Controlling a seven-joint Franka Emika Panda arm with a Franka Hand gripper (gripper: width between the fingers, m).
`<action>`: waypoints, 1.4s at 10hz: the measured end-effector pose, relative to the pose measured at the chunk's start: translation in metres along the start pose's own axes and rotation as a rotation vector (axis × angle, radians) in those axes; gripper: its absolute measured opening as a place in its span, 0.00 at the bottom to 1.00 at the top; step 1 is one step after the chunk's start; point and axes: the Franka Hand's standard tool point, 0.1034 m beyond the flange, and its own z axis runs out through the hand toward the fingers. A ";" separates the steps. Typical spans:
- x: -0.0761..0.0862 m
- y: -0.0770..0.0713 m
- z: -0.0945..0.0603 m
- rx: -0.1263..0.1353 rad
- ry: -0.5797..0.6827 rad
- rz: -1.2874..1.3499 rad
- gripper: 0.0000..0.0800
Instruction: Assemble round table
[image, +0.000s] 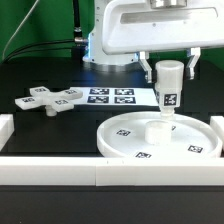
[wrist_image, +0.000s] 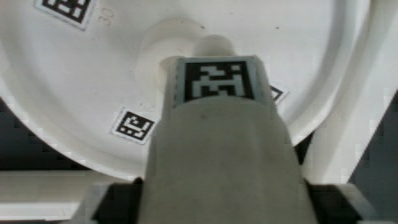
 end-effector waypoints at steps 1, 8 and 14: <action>0.000 0.000 0.000 0.000 -0.005 -0.018 0.51; 0.010 0.012 0.012 -0.010 -0.005 -0.097 0.51; 0.005 0.013 0.022 -0.014 0.005 -0.097 0.51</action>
Offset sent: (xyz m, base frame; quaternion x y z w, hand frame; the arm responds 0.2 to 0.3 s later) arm 0.0224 -0.0134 0.0012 -0.0093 0.0042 -0.0611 0.9981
